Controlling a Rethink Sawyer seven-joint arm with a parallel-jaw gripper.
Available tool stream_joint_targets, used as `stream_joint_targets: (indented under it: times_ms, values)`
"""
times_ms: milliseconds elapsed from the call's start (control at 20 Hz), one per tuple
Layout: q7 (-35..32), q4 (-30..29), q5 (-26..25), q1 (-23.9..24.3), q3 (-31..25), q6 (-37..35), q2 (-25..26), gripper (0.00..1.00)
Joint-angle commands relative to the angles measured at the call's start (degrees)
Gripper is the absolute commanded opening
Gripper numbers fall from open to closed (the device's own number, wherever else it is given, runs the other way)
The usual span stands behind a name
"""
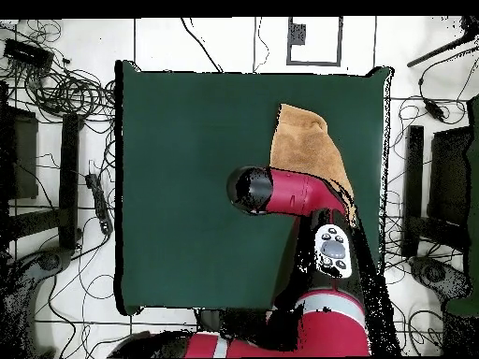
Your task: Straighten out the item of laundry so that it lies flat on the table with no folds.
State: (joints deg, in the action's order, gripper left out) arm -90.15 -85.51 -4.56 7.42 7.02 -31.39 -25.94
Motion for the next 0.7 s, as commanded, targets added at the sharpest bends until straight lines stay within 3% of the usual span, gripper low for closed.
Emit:
stream_joint_targets:
  times_ms: [50,350,700]
  values:
    - [2.4,-3.4,-1.8,5.0,-7.0,-4.4,-2.3,1.00]
    - [1.0,-6.5,-3.2,6.1,-8.3,-0.4,-0.5,1.00]
    - [-0.5,-6.2,-5.7,6.8,-8.6,2.0,3.0,1.00]
